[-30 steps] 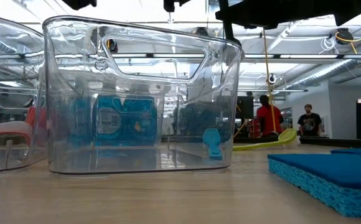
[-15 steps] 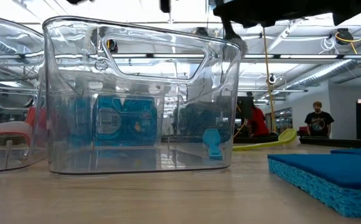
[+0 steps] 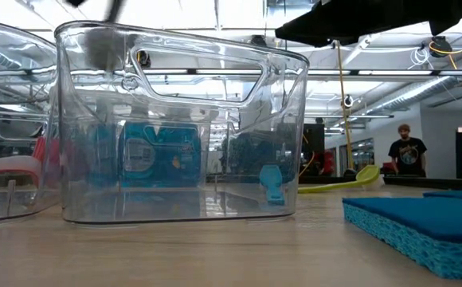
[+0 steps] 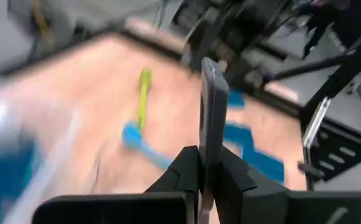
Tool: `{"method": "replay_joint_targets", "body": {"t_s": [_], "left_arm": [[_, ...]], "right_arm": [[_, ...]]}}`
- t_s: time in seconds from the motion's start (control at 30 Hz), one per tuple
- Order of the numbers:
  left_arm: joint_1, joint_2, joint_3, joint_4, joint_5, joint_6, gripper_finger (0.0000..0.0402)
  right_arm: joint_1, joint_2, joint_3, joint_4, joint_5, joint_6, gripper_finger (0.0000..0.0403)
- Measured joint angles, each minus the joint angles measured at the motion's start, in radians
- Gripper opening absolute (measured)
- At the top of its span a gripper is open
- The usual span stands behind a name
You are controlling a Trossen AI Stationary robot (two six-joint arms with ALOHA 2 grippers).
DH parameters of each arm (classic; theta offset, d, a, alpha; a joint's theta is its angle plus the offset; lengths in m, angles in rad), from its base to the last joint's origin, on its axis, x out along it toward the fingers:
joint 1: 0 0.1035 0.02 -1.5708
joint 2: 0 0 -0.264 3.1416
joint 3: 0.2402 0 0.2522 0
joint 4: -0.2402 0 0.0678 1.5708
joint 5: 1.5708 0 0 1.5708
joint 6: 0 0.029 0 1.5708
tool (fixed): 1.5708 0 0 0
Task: Pick & Place Kitchen Sink Supplies
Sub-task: Put the gray dishwashing brush into the left transparent bin
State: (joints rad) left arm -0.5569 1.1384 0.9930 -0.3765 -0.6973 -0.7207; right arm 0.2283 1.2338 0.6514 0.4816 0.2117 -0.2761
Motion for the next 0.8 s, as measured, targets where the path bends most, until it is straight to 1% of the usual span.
{"method": "replay_joint_targets", "body": {"t_s": [0.1,0.17,0.27,0.4,0.53,0.6,0.7,0.8], "left_arm": [[-0.087,-0.016,-0.001,-0.125,-0.036,-0.213,0.002],[-0.141,-0.014,-0.001,-0.201,-0.041,-0.339,0.002],[-0.207,0.016,-0.001,-0.303,-0.093,-0.522,0.002],[-0.271,0.069,-0.001,-0.393,-0.123,-0.725,0.002],[-0.292,0.128,-0.001,-0.382,-0.14,-0.827,0.0025],[-0.292,0.149,-0.001,-0.38,-0.138,-0.858,0.0039],[-0.292,0.175,-0.001,-0.382,-0.103,-0.861,0.0067],[-0.292,0.187,-0.001,-0.382,-0.096,-0.862,0.0093]], "right_arm": [[0.0,0.0,0.0,0.008,0.0,0.006,0.0172],[0.0,0.0,0.0,0.011,0.0,0.006,0.017],[0.0,0.0,0.0,0.016,0.0,0.006,0.0167],[0.0,0.0,0.0,0.016,0.001,0.006,0.0165],[0.0,0.0,0.0,0.016,0.001,0.007,0.0164],[0.0,0.0,0.0,0.016,0.001,0.011,0.0164],[0.0,0.0,0.0,0.017,0.001,0.029,0.0166],[0.0,0.0,0.0,0.016,0.001,0.033,0.017]]}}
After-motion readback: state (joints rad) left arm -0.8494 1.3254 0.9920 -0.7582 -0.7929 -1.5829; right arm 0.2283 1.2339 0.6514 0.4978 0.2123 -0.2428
